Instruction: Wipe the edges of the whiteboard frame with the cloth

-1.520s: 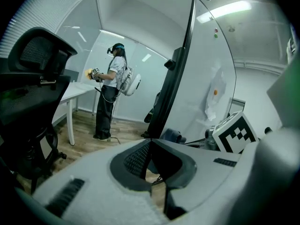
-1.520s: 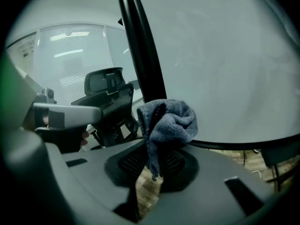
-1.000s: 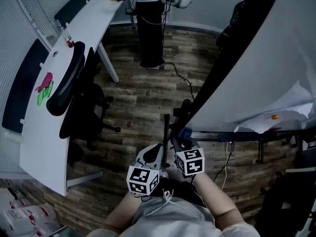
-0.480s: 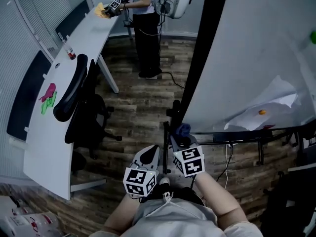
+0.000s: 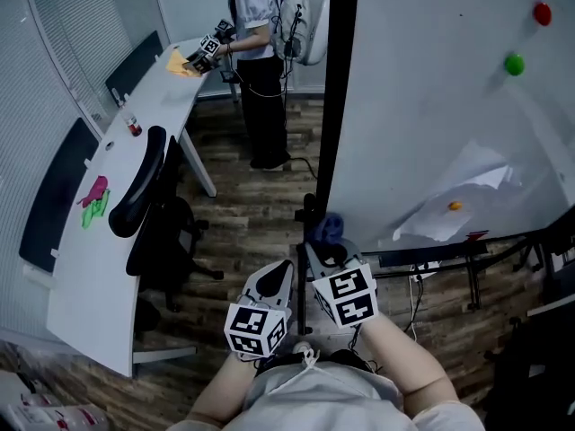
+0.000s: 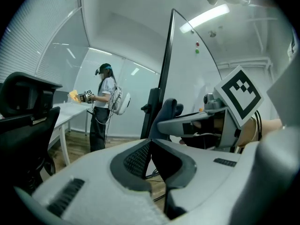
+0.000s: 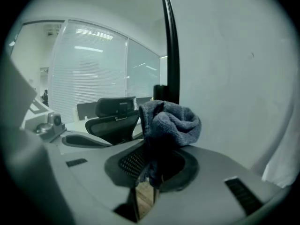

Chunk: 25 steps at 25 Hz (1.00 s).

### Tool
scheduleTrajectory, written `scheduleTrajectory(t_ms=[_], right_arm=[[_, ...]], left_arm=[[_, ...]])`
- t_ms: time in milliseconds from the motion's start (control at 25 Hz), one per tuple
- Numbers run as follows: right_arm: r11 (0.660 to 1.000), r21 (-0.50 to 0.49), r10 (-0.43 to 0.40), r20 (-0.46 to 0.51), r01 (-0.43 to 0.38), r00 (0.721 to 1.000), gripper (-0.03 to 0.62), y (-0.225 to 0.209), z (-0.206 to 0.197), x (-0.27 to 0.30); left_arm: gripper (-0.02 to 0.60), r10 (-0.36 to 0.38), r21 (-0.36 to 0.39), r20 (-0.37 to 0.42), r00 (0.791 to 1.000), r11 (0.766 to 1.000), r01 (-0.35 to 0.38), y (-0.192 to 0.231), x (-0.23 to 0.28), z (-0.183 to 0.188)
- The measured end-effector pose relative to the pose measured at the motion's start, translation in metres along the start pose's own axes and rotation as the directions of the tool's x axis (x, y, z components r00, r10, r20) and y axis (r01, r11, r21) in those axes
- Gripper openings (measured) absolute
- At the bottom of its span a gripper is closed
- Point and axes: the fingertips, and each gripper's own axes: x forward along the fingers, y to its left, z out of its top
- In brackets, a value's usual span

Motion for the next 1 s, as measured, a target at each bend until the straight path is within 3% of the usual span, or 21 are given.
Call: scheduleTrajectory(t_ms=[480, 760, 1000], right_arm=[[1.000, -0.012, -0.009, 0.108, 0.010, 0.994, 0.067, -0.004, 0.069, -0.028], [0.992, -0.106, -0.048, 0.227, 0.074, 0.973, 0.067, -0.013, 0.129, -0.054], [0.988, -0.137, -0.033, 0.272, 0.072, 0.962, 0.067, -0.017, 0.162, -0.068]], left_arm=[[0.018, -0.017, 0.092, 0.140, 0.990, 0.996, 0.004, -0.003, -0.003, 0.077], [0.018, -0.053, 0.149, 0.202, 0.978, 0.989, 0.023, -0.008, -0.001, 0.114], [0.018, -0.063, 0.176, 0.225, 0.972, 0.984, 0.023, -0.011, 0.002, 0.138]])
